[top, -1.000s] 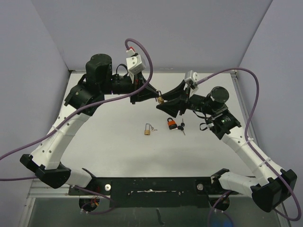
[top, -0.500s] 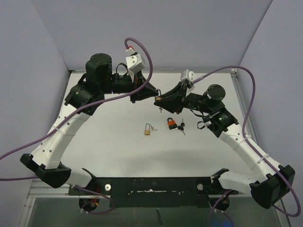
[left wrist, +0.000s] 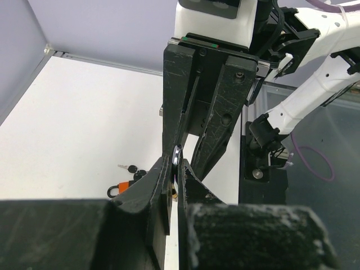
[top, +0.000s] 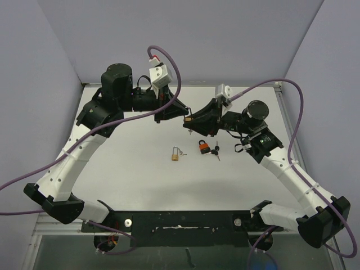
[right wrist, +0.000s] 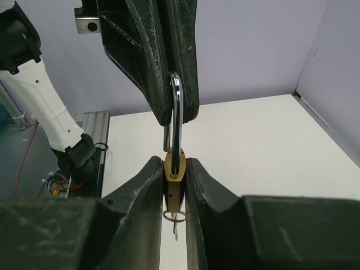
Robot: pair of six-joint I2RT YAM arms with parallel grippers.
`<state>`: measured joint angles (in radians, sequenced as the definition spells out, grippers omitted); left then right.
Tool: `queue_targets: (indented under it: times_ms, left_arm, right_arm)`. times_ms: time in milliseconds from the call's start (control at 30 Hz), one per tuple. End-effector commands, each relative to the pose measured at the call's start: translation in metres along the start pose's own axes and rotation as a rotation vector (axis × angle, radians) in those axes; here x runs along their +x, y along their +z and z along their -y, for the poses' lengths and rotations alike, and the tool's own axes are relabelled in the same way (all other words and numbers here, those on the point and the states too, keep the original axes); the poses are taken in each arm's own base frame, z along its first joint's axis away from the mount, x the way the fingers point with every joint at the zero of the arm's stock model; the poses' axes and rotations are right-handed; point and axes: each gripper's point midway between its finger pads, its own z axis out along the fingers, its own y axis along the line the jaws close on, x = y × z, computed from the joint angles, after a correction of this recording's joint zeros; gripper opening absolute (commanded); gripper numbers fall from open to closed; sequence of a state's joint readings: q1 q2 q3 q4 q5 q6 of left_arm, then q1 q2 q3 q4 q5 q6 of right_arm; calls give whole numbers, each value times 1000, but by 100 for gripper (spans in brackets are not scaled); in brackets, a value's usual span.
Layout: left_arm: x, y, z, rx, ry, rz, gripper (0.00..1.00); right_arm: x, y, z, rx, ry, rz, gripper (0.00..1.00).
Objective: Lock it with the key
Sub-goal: Lock the lock.
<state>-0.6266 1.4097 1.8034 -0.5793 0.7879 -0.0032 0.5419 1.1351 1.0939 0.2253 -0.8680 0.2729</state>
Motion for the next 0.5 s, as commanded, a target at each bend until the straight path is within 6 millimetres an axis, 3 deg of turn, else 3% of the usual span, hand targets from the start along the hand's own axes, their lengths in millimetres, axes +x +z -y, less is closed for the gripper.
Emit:
queue_targets:
  times_ms: [0,267,467]
  left_arm:
    - [-10,2,-3,-9,76,36,0]
    - [-6,1,-1,-3,64,35,0]
    - [-1,0,5,17,44,37,0]
  right_arm:
    - [-43,-2,-33,-133,-121,111,0]
    - [-60,-4,-45,-178,-148,162,0]
    - [-67,-5,-38,-126,-181,186,0]
